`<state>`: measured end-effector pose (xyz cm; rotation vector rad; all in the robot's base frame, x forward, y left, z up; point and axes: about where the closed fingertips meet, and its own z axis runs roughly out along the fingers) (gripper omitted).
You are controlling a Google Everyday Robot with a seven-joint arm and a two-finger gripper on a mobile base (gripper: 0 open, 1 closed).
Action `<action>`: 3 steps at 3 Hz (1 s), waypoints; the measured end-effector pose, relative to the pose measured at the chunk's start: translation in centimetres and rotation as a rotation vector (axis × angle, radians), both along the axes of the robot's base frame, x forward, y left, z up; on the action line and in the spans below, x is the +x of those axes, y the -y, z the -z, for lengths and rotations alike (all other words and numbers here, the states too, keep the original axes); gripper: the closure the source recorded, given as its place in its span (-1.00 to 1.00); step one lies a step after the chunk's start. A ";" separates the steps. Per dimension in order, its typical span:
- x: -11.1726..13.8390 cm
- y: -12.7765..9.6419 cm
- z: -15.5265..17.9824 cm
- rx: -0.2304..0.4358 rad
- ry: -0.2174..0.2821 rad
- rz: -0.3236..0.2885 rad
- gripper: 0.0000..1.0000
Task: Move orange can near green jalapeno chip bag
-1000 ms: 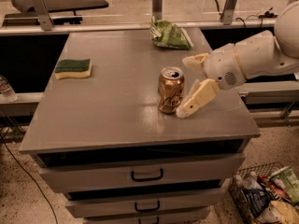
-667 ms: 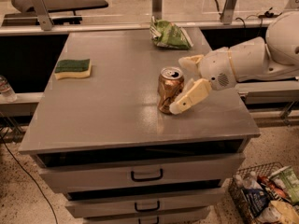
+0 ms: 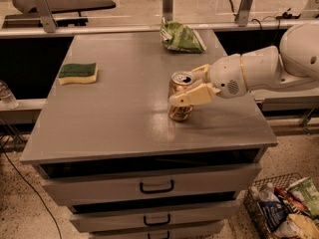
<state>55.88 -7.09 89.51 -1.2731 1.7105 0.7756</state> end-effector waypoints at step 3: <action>1.9 3.5 -5.8 0.041 0.132 0.058 1.00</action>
Offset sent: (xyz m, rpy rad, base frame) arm 0.0408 -0.0768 0.1115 0.0730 -0.2719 -0.1090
